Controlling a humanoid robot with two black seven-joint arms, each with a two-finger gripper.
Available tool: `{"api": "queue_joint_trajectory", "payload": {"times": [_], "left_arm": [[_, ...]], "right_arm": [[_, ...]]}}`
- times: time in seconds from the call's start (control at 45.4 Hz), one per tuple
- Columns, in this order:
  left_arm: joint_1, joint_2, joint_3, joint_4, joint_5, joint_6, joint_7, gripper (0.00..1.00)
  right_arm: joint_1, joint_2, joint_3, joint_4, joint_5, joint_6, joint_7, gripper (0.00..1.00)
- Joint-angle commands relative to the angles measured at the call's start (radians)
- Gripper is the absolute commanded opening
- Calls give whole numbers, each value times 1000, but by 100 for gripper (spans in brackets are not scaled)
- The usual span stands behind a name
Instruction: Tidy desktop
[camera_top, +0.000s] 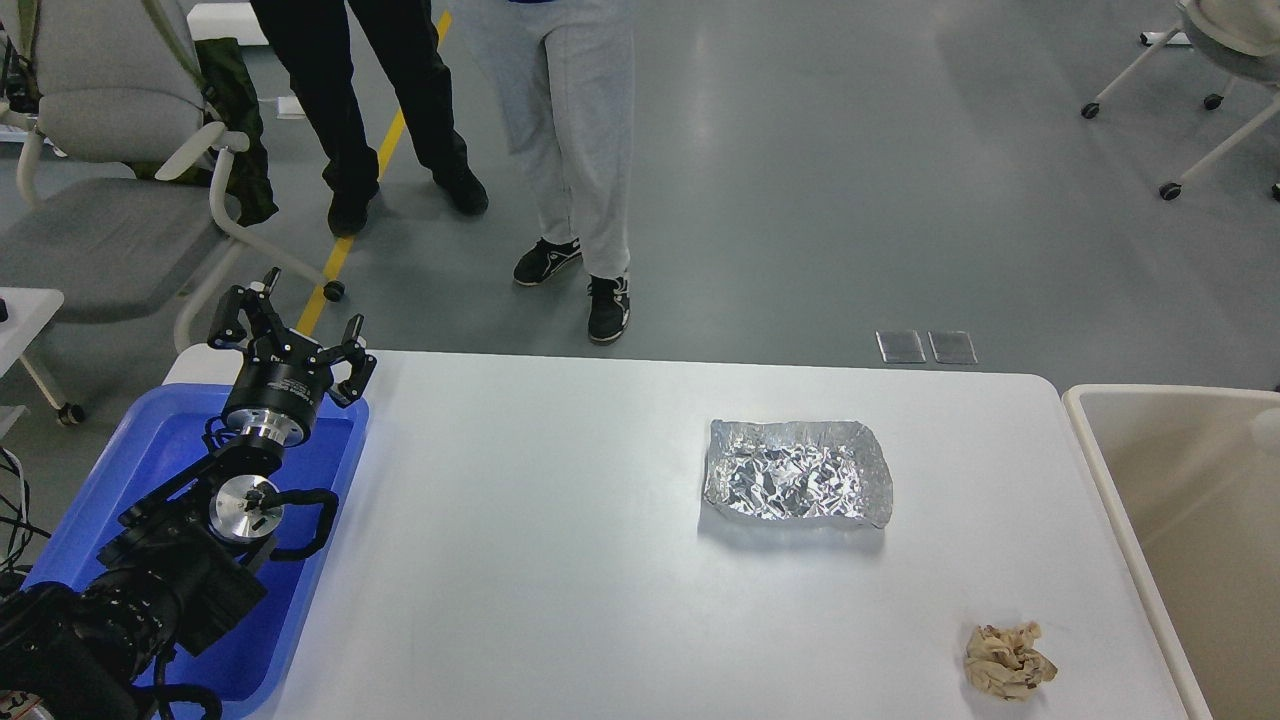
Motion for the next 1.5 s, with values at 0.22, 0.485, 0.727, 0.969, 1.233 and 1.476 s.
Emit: {"api": "queue_joint_trajectory", "payload": {"times": [0.22, 0.485, 0.727, 0.969, 1.233, 1.476], "left_arm": [[0, 0, 1, 0, 0, 0, 0, 100], [0, 0, 1, 0, 0, 0, 0, 100], [0, 0, 1, 0, 0, 1, 0, 100], [0, 0, 1, 0, 0, 1, 0, 100], [0, 0, 1, 0, 0, 1, 0, 100], [0, 0, 1, 0, 0, 1, 0, 100]], "right_arm": [[-116, 79, 433, -21, 94, -4, -198, 0], [-118, 101, 610, -26, 111, -10, -292, 0], [-128, 124, 656, -26, 177, -23, -315, 0], [-128, 133, 659, -27, 206, -26, -316, 0], [-144, 139, 656, -26, 268, -24, -313, 100], [-142, 139, 653, -15, 263, -20, -310, 100]]}}
